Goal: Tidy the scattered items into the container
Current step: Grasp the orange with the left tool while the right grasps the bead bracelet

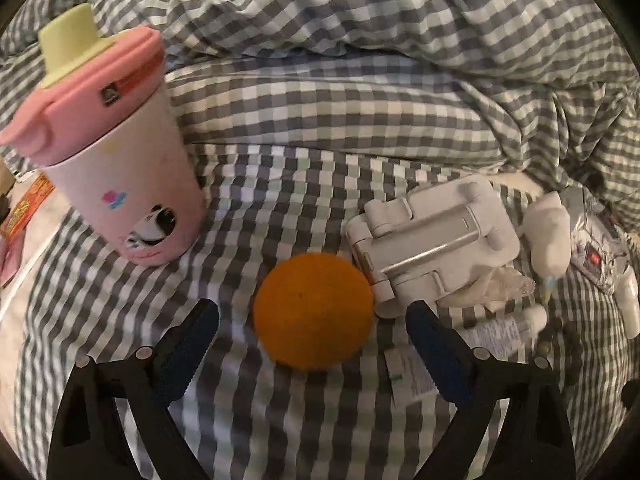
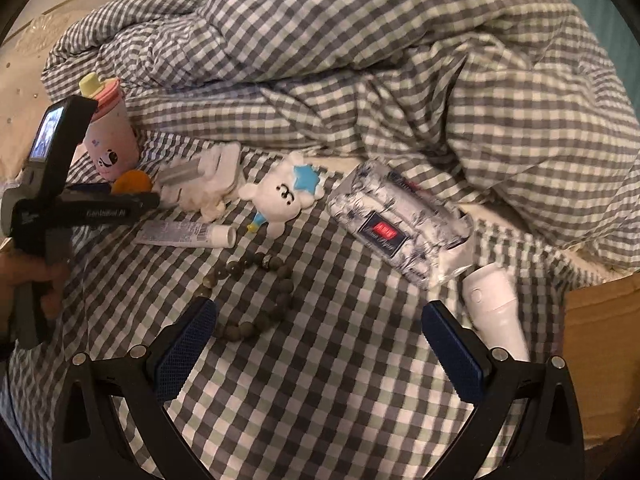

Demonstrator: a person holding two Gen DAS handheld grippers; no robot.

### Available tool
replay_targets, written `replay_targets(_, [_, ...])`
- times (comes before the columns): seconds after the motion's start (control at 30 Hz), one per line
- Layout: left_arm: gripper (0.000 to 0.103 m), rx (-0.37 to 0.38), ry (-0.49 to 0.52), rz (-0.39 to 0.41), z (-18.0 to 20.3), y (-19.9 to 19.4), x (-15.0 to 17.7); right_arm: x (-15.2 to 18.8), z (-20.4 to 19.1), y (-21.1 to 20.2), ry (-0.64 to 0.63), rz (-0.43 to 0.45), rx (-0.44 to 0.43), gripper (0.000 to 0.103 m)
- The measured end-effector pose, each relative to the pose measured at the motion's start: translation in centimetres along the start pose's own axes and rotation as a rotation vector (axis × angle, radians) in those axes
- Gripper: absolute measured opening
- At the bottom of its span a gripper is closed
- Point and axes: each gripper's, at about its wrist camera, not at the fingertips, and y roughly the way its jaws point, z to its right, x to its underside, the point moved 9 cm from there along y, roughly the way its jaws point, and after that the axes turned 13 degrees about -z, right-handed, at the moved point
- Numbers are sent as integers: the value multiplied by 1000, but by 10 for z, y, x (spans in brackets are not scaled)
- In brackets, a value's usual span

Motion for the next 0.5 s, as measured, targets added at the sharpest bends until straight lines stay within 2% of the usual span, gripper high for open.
replay_targets(0.07, [91, 13, 5, 10, 1, 1, -3, 1, -5, 8, -8, -17, -19, 103])
replay_targets(0.13, [78, 57, 6, 8, 4, 2, -4, 1, -11, 15, -21, -28, -30, 103])
replay_targets(0.17, [65, 73, 5, 8, 5, 2, -4, 1, -14, 17, -25, -31, -35, 103])
replay_targets(0.2, [57, 47, 5, 10, 4, 2, -3, 0, -18, 19, -30, -33, -42, 103])
replay_targets(0.3, [57, 42, 18, 20, 3, 3, -1, -2, -31, 27, -51, -43, -57, 103])
replay_targets(0.5, [56, 36, 3, 35, -4, -4, 3, -8, -46, 45, -83, -64, -24, 103])
